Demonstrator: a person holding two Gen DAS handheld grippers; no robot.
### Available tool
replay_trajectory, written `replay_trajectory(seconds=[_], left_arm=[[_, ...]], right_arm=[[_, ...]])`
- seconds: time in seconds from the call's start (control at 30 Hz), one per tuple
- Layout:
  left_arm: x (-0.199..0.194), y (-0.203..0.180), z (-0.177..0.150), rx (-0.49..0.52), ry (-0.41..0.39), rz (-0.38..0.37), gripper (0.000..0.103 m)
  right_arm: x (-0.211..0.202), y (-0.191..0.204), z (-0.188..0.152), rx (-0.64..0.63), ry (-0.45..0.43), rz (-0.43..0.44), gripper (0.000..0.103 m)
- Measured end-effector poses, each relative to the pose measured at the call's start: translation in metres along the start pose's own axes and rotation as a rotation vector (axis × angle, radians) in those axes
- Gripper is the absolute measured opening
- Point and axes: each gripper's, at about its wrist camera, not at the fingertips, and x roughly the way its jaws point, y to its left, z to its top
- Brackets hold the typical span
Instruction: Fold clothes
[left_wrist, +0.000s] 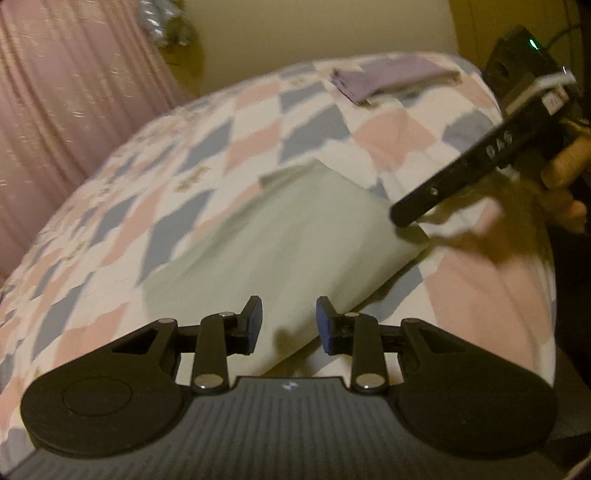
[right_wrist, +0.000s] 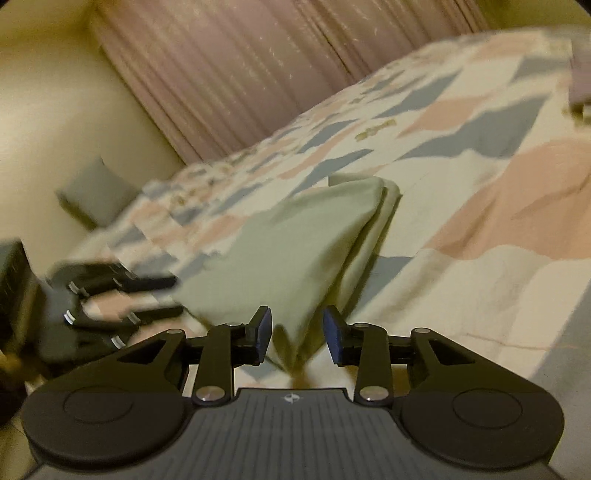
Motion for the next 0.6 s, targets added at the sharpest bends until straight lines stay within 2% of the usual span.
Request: replay_trajectory(seconds=[0.07, 0.17, 0.23, 0.3, 0.4, 0.47, 0.57, 0.6], left_arm=[[0.011, -0.004, 0.003, 0.017, 0.017, -0.015, 0.028], [0.015, -0.009, 0.006, -0.006, -0.008, -0.043, 0.027], [0.017, -0.013, 0.010, -0.032, -0.036, -0.072, 0.027], [0.025, -0.016, 0.010, -0.048, -0.038, -0.088, 0.027], [0.038, -0.018, 0.008, -0.065, -0.024, -0.098, 0.027], [0.041, -0.018, 0.004, -0.077, -0.030, -0.100, 0.027], [0.039, -0.014, 0.003, -0.094, -0.048, -0.103, 0.028], [0.037, -0.013, 0.003, -0.098, -0.058, -0.102, 0.028]], right_arm=[[0.008, -0.009, -0.001, 0.056, 0.059, 0.045, 0.032], [0.005, -0.019, 0.001, 0.103, 0.085, 0.083, 0.031], [0.006, -0.024, 0.007, 0.123, 0.078, 0.089, 0.032], [0.008, -0.030, 0.013, 0.142, 0.067, 0.092, 0.036], [0.012, -0.038, 0.022, 0.171, 0.051, 0.096, 0.035], [0.014, -0.043, 0.028, 0.190, 0.041, 0.098, 0.008], [0.018, -0.051, 0.037, 0.218, 0.025, 0.102, 0.007], [0.019, -0.053, 0.040, 0.227, 0.019, 0.103, 0.011]])
